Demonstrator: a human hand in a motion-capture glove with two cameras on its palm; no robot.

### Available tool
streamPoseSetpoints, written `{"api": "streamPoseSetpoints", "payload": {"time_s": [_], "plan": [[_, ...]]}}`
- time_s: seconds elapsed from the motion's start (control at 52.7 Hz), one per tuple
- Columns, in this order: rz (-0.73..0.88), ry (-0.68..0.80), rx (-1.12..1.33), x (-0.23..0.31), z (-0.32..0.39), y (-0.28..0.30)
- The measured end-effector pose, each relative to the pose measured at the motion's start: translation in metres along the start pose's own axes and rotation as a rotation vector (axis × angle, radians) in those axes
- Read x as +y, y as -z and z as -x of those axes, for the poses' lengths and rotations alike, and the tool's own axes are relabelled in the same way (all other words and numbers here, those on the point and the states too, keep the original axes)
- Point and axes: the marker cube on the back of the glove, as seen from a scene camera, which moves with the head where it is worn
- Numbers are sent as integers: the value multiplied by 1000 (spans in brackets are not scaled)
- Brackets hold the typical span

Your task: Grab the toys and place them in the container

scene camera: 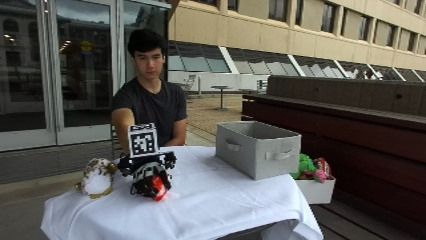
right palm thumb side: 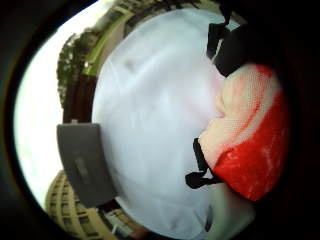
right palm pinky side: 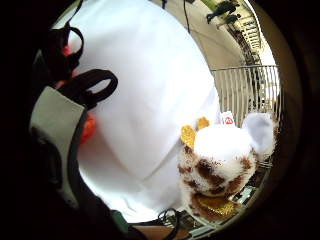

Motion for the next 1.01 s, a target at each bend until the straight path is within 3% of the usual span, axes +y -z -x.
{"api": "streamPoseSetpoints", "payload": {"time_s": [0.171, 0.247, 0.437, 0.513, 0.645, 1.006], "plan": [[-68, -35, 40, 5, 8, 13], [-168, -38, 42, 3, 14, 32], [-46, -26, 17, 51, 45, 135], [-168, 73, 17, 50, 55, 173], [-257, 70, -3, 65, 80, 224], [-330, 263, -49, 133, 236, 301]]}}
